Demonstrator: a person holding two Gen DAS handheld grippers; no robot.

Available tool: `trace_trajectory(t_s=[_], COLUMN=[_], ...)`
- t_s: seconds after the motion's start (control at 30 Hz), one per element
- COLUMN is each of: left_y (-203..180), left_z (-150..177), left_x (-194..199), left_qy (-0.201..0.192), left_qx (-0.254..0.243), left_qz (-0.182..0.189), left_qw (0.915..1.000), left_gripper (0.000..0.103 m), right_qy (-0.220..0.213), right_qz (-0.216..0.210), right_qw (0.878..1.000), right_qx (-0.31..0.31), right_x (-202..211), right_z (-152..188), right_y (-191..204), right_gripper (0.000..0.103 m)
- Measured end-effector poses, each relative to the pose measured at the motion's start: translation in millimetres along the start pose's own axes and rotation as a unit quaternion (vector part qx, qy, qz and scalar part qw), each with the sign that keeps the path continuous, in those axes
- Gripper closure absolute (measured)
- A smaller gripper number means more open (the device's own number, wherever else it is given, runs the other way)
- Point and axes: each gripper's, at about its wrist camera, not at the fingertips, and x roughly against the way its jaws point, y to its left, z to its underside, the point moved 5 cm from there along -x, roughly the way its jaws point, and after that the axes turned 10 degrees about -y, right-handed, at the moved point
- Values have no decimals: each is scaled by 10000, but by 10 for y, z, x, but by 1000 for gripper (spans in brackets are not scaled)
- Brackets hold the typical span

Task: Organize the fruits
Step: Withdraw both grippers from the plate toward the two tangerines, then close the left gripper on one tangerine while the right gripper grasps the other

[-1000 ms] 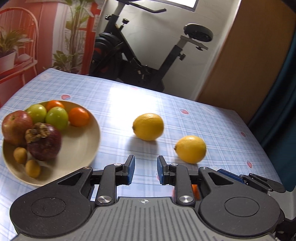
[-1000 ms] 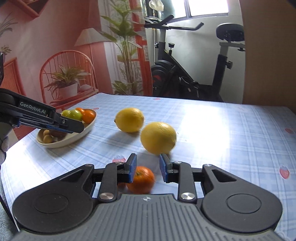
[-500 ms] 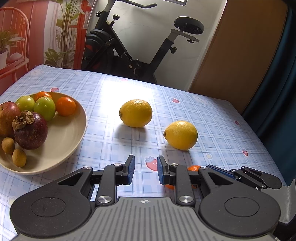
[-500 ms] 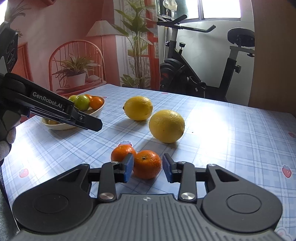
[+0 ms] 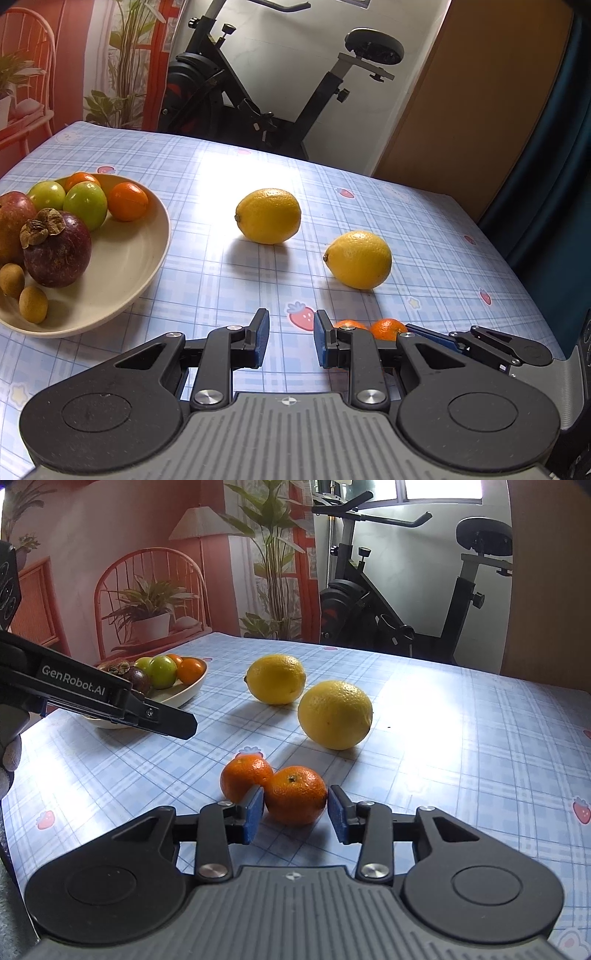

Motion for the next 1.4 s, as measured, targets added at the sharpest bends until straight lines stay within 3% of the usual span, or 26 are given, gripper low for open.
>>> trace_trajectory(t_s=[0.6, 0.9, 1.4], left_y=[-256, -344, -292], left_z=[146, 210, 195], left_x=[-276, -374, -465], left_qy=[458, 581, 667], left_qx=[-477, -673, -433], left_qz=[746, 853, 883], left_qw=[9950, 9924, 9929], left_gripper=[66, 65, 66], right_qy=[-199, -201, -160], right_qz=[382, 429, 425], right_qw=[9970, 9962, 9964], right_qx=[-643, -725, -716], right_x=[118, 110, 79], right_z=[-14, -22, -8], right_y=[-214, -230, -225], right_gripper=[63, 63, 63])
